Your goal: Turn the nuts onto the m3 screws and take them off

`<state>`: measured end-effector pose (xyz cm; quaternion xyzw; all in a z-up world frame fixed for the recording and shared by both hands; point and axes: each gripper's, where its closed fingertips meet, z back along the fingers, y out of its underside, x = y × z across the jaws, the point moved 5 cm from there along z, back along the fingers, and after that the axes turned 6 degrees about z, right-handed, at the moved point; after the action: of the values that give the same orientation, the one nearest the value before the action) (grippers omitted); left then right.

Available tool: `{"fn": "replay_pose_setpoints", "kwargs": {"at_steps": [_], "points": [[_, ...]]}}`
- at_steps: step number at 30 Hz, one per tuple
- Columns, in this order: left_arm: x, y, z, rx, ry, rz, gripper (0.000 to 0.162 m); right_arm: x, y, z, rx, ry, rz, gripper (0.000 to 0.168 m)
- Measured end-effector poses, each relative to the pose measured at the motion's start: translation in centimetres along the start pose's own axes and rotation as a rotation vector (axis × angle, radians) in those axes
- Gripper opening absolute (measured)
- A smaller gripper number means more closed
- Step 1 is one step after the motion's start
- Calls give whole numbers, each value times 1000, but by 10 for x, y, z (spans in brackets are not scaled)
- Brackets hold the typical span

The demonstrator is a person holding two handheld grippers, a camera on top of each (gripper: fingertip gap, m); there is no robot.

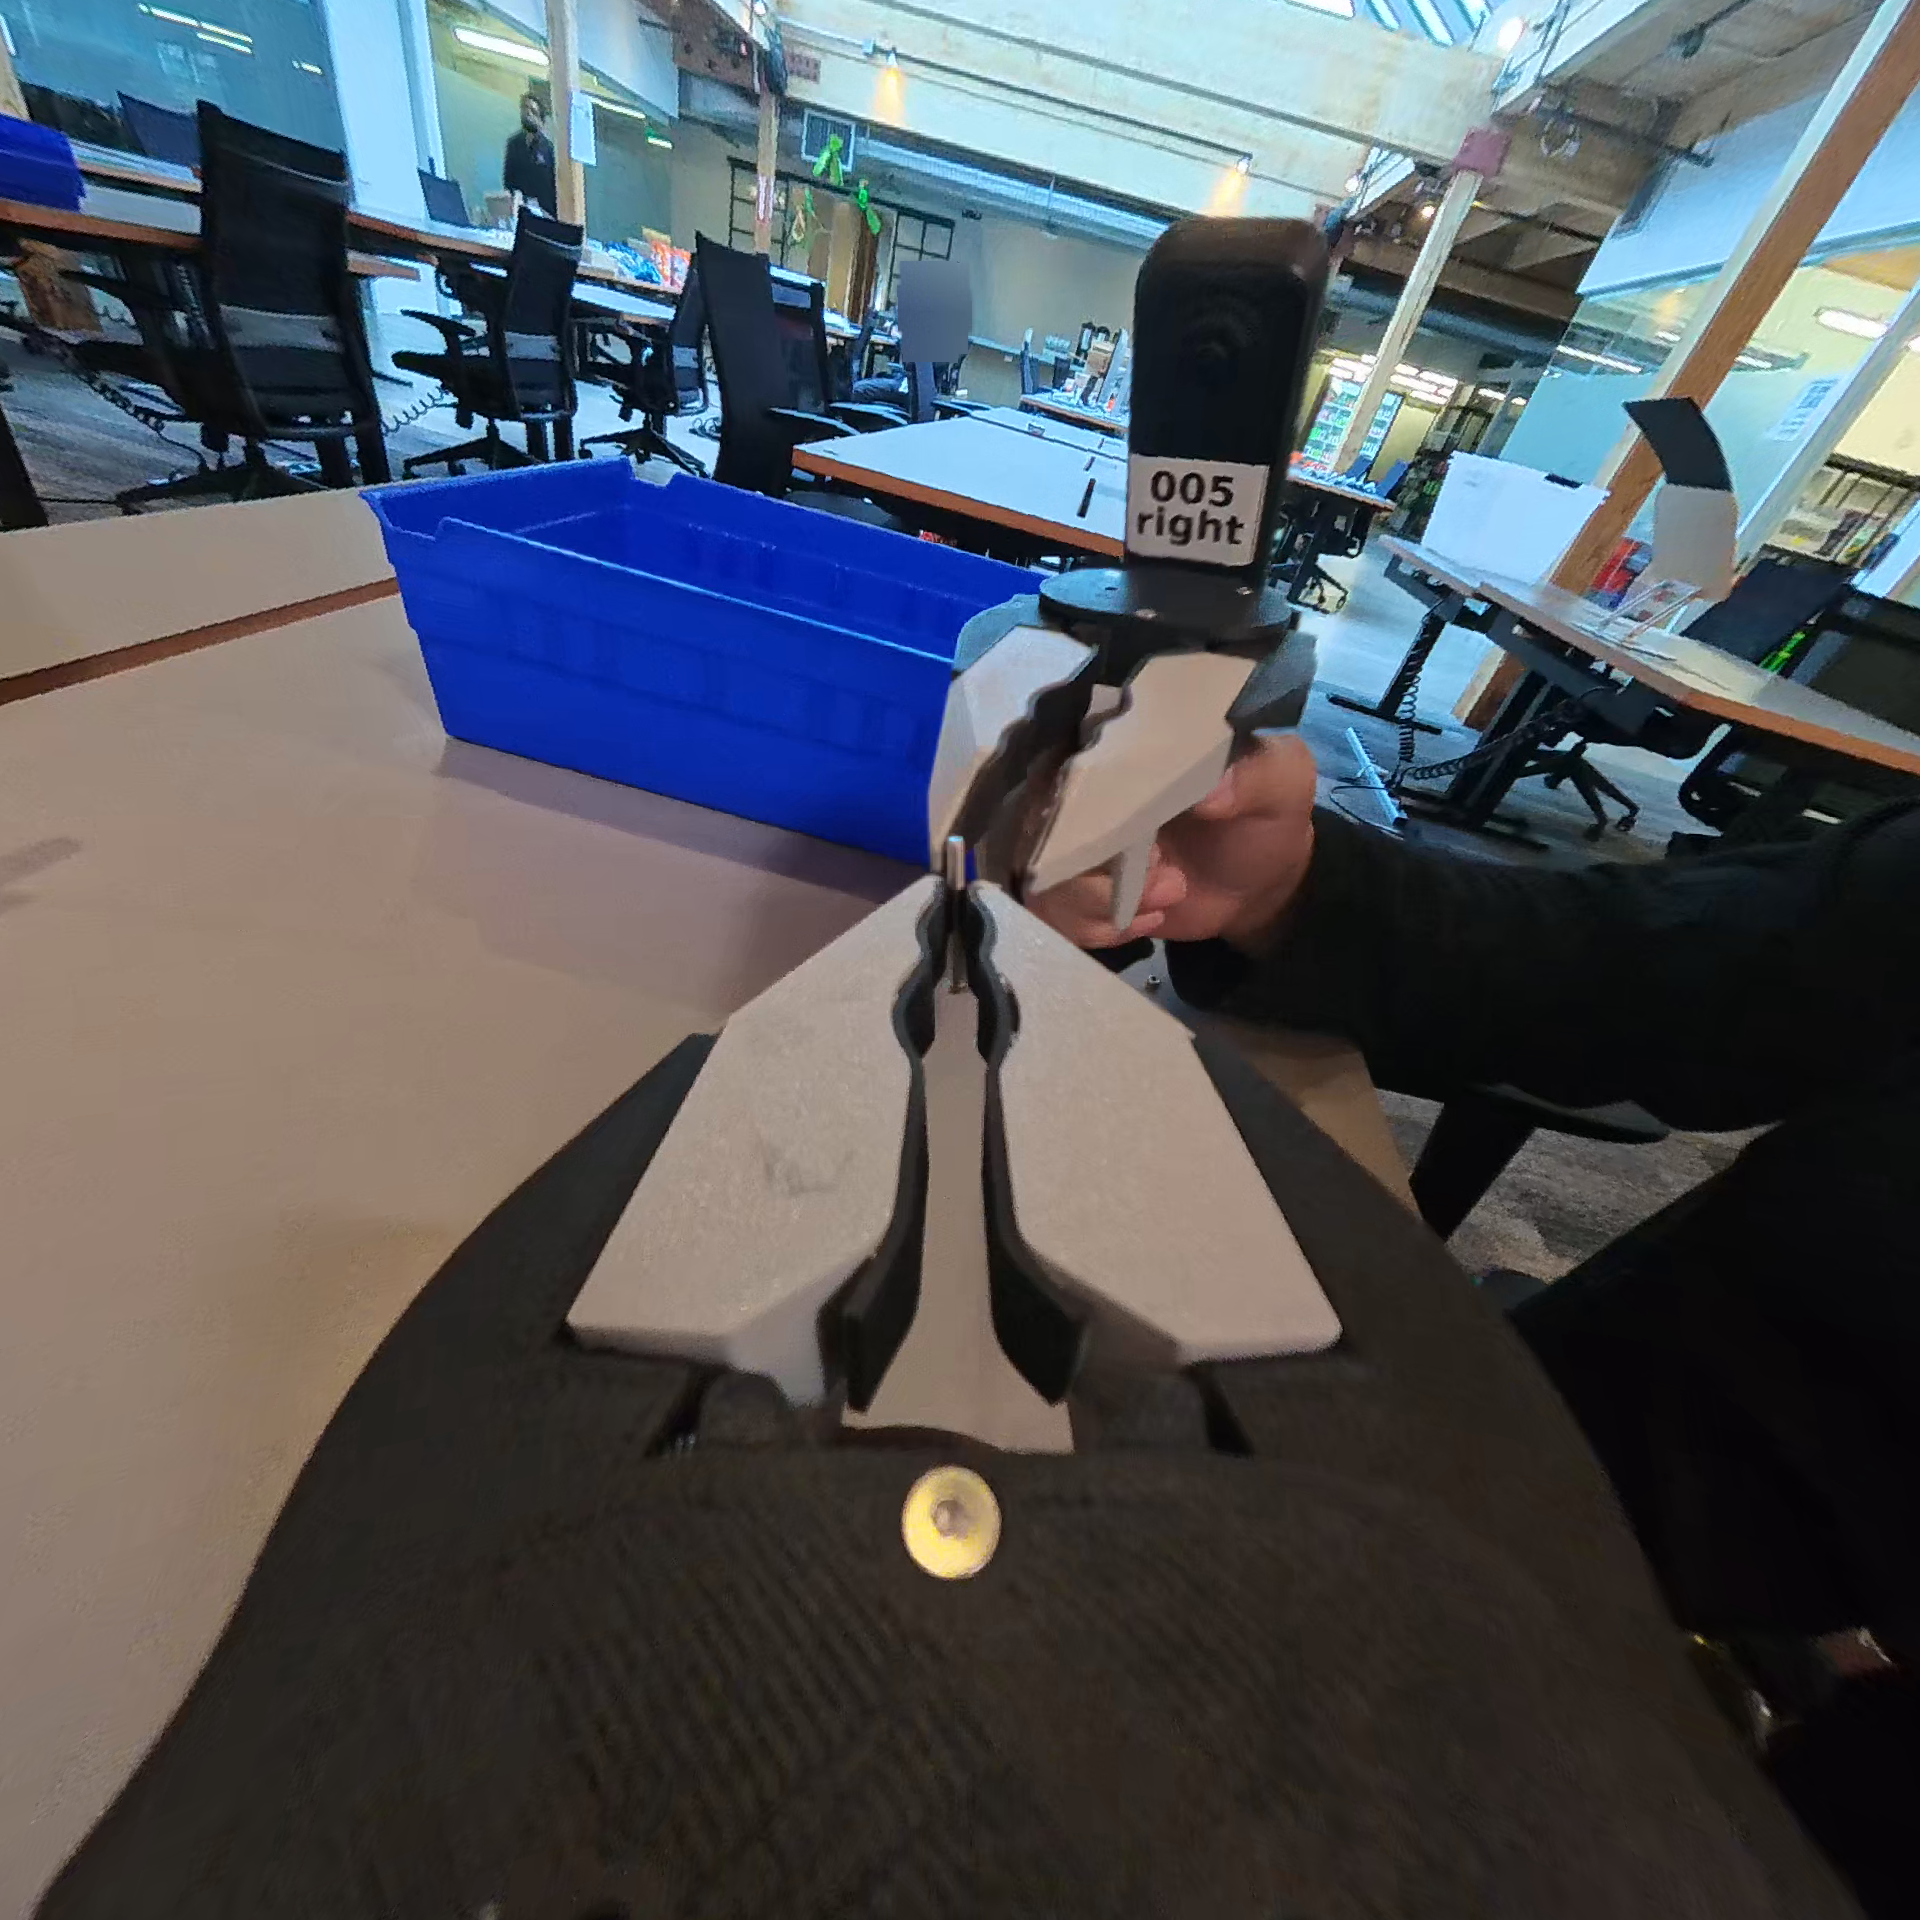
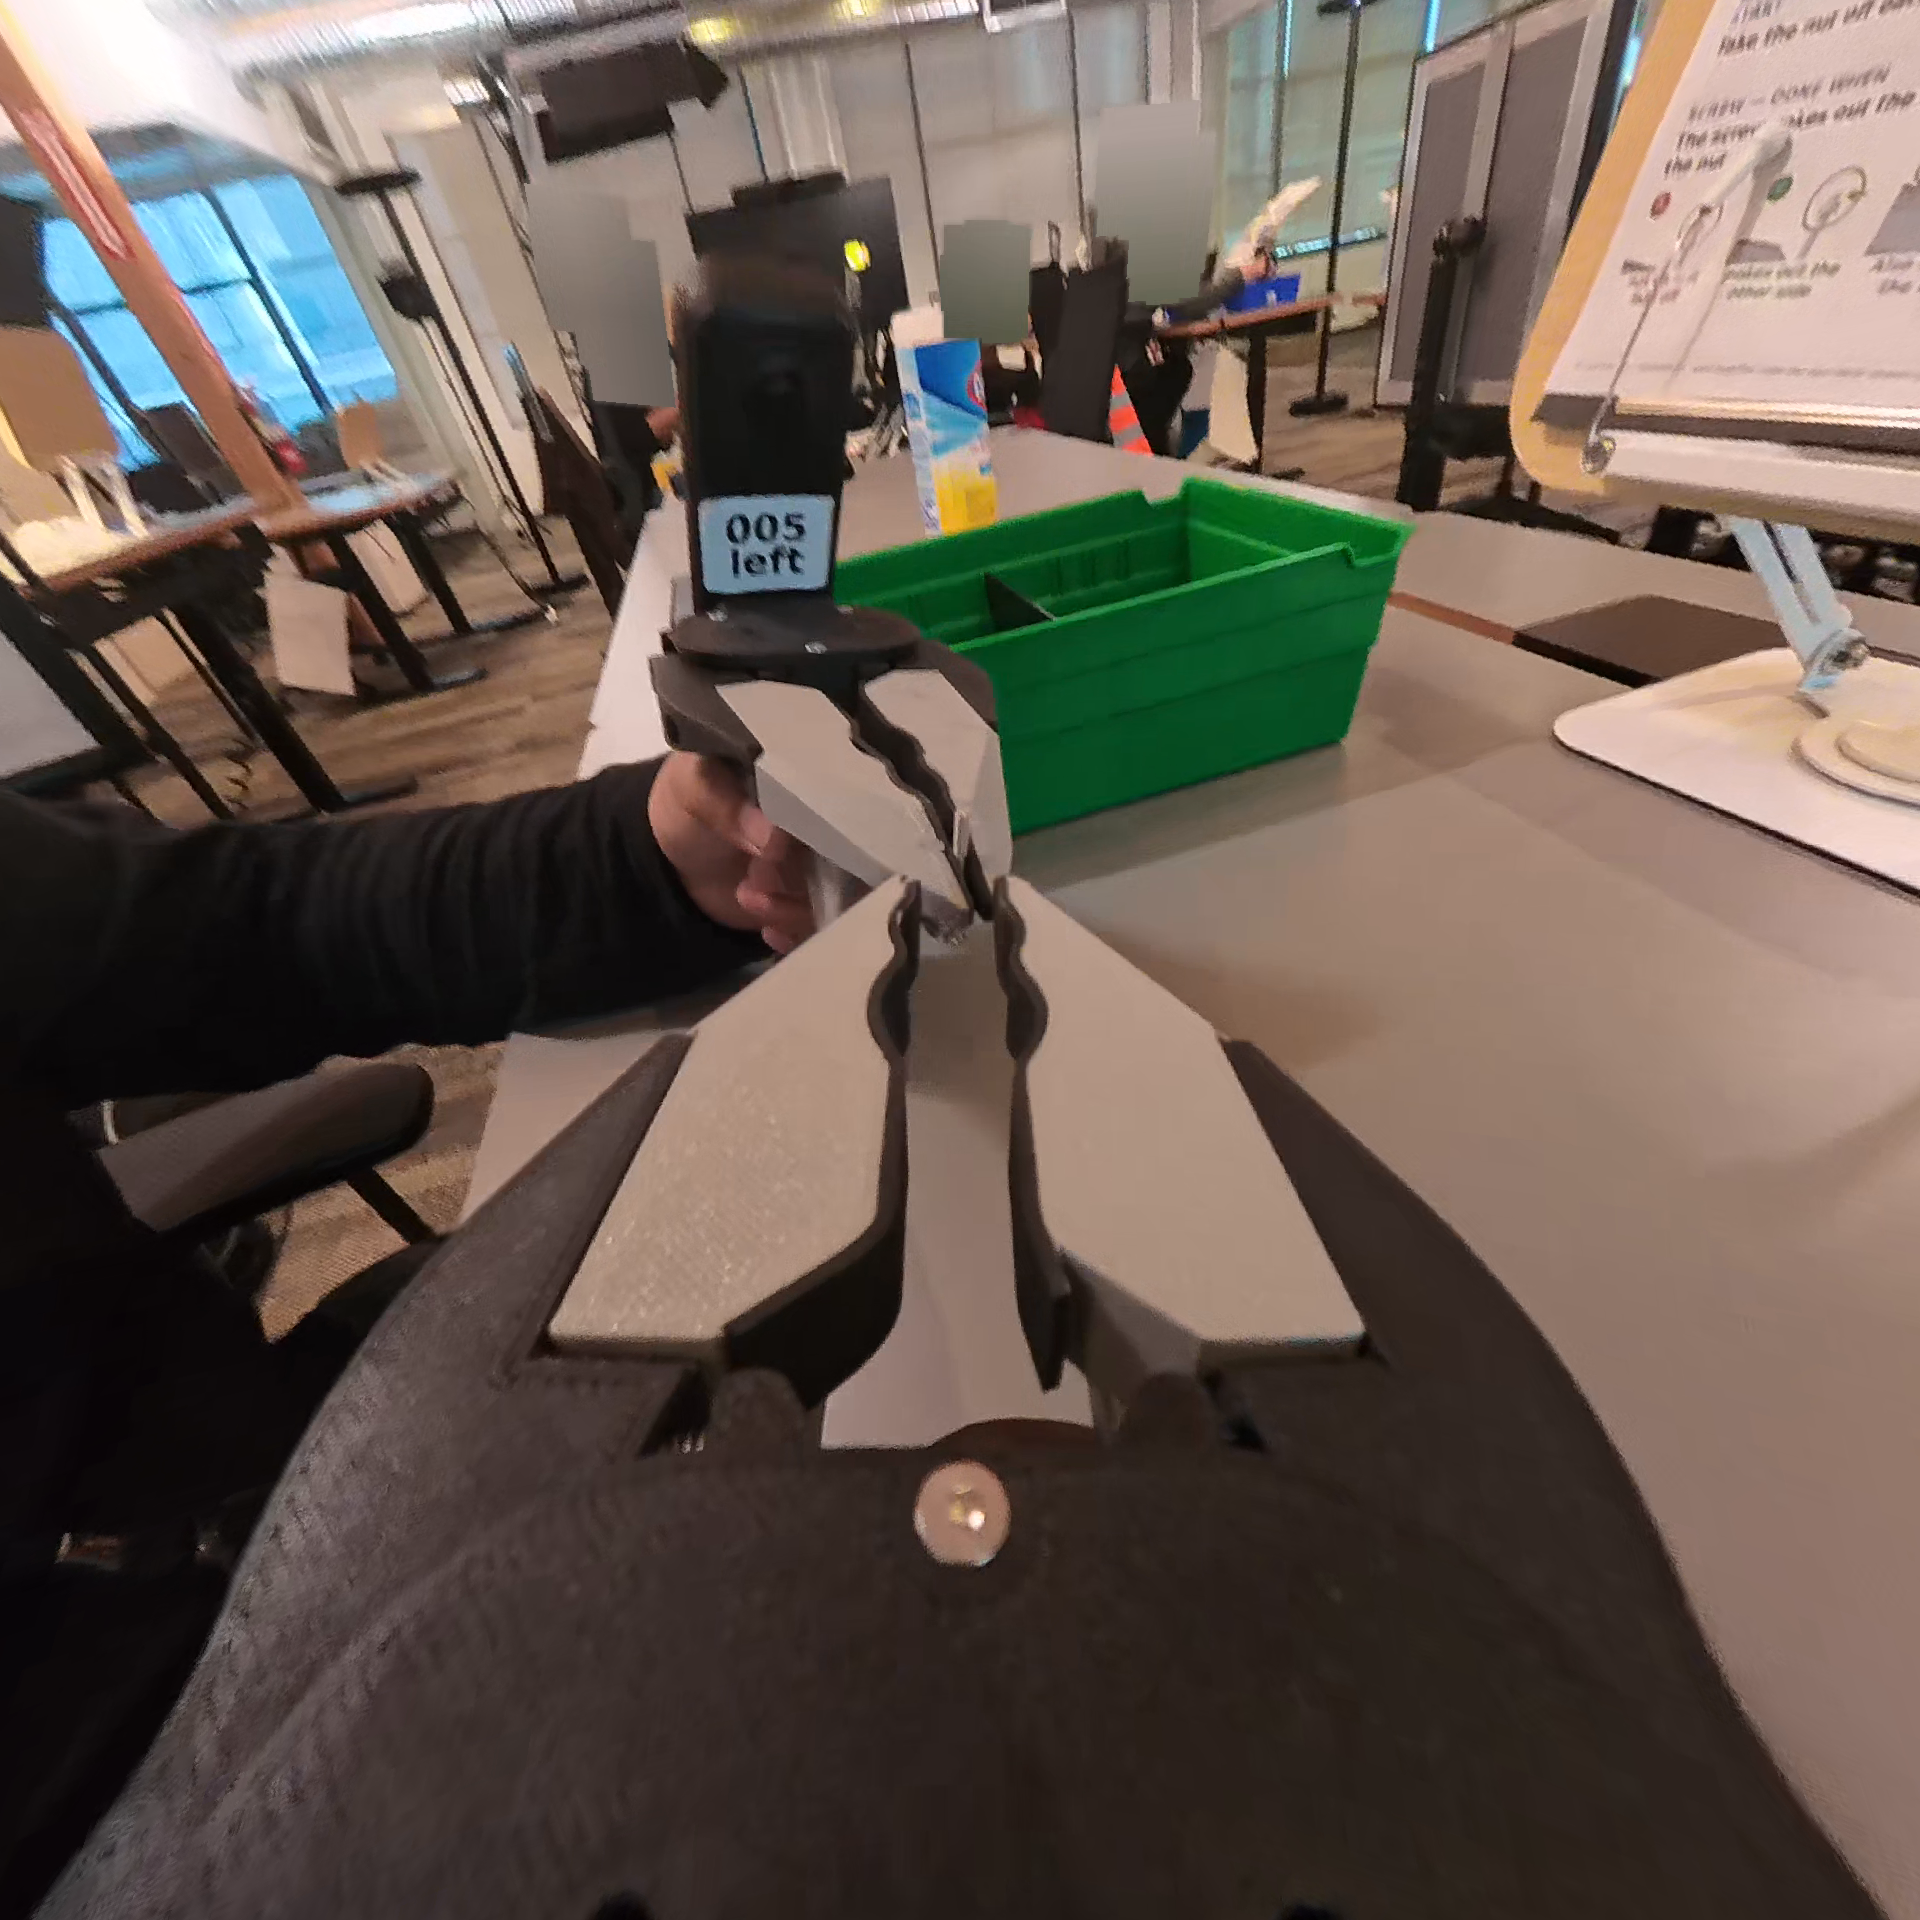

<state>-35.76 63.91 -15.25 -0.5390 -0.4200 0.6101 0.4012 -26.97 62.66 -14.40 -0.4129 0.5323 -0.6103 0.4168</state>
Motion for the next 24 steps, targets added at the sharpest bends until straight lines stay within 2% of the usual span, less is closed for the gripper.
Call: {"fn": "replay_pose_setpoints", "kwargs": {"at_steps": [4,10,15,24], "points": [[-4,3,-3,19,20,-10,0,-3,-4,3,-46,-13,-56,11],[-5,8,-7,43,21,-13,0,-3,5,-5,-12,-42,-121,7],[-3,9,-8,43,19,10,0,-1,4,-6,-17,-51,-116,0],[-2,13,-10,75,-2,-7,0,0,6,-7,6,-42,-98,2]]}}
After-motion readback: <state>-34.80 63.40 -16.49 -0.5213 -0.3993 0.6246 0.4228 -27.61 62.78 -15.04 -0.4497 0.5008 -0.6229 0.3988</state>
